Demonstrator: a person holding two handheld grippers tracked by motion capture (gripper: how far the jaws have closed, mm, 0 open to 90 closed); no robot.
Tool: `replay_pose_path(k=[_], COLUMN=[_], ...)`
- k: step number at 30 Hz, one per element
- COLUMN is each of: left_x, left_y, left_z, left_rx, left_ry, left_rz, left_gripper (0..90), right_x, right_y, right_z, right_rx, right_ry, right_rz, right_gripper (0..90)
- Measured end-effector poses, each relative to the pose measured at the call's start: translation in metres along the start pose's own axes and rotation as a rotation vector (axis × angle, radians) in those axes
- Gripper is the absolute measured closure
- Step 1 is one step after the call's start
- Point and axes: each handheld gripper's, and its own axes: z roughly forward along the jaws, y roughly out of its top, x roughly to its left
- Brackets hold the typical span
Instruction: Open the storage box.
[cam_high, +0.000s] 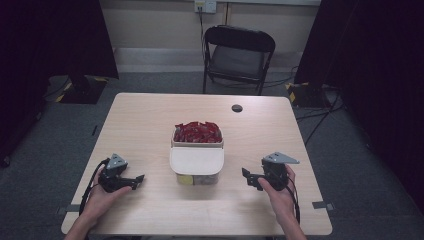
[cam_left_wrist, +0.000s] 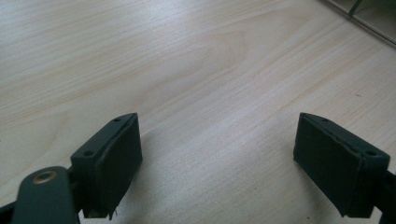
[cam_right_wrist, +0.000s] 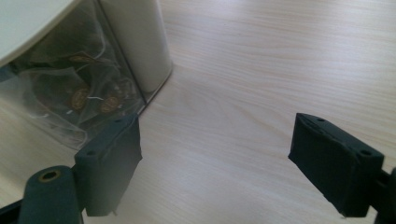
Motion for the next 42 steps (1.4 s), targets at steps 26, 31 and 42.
replay_pose_path(k=[26, 31, 42], left_x=[0.000, 0.000, 0.000], left_y=[0.000, 0.000, 0.000], left_z=[0.000, 0.000, 0.000], left_rx=[0.000, 0.000, -0.001], left_ry=[0.000, 0.000, 0.000], left_rz=[-0.001, -0.001, -0.001], left_gripper=[14.7, 14.8, 14.8], right_x=[0.046, 0.053, 0.066], right_y=[0.009, 0.009, 0.010], right_z=[0.009, 0.013, 0.024], right_rx=[-0.005, 0.003, 0.020], right_ry=[0.093, 0.112, 0.153], right_rz=[-0.110, -0.108, -0.127], right_gripper=[14.4, 14.4, 14.4])
